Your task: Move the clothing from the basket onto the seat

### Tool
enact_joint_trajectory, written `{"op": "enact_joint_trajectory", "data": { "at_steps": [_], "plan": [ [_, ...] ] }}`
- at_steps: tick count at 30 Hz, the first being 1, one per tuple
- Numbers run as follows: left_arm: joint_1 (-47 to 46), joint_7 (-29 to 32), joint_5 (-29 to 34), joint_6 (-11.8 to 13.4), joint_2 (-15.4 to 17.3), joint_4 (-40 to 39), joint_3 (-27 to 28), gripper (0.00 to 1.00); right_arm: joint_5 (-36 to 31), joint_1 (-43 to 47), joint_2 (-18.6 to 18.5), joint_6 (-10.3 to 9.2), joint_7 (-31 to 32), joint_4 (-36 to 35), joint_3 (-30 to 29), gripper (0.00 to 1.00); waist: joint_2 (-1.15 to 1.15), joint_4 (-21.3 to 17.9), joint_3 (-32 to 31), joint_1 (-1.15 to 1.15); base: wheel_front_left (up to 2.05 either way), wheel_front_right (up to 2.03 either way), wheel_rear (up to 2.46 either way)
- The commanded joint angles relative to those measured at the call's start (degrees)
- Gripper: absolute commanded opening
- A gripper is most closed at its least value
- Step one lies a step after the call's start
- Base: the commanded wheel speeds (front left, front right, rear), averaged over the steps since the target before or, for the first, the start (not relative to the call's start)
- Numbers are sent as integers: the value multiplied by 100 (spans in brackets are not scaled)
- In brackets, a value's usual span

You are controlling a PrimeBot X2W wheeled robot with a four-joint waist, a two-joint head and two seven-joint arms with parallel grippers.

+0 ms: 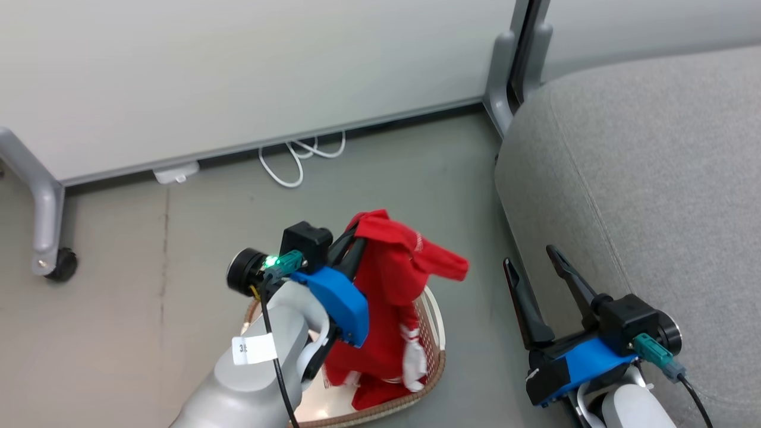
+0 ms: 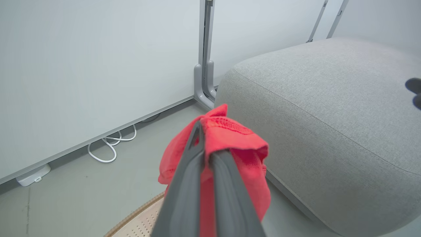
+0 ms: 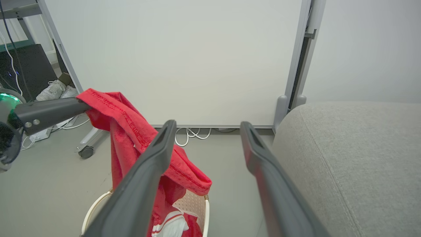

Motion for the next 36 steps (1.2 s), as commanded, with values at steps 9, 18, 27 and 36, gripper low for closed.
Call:
{"op": "enact_joint_trajectory", "data": {
  "at_steps": [9,18,27,36],
  "plan": [
    [-496,-34,-520,1,-5,-607,-240,0,56,315,-15,1,139,-99,81,100,-1,242,-522,2,0,0,0],
    [-905,82,-974,160,-5,-962,-675,0,97,459,-15,1,204,-72,168,100,-1,351,-725,2,0,0,0],
    [-1159,142,-1302,284,-5,-929,-1040,0,131,484,-15,1,232,-76,236,100,-1,369,-754,2,0,0,0],
    [-1113,102,-1528,320,-5,-824,-1278,0,154,475,-15,1,274,-57,374,100,-1,363,-758,2,0,0,0]
  ]
}}
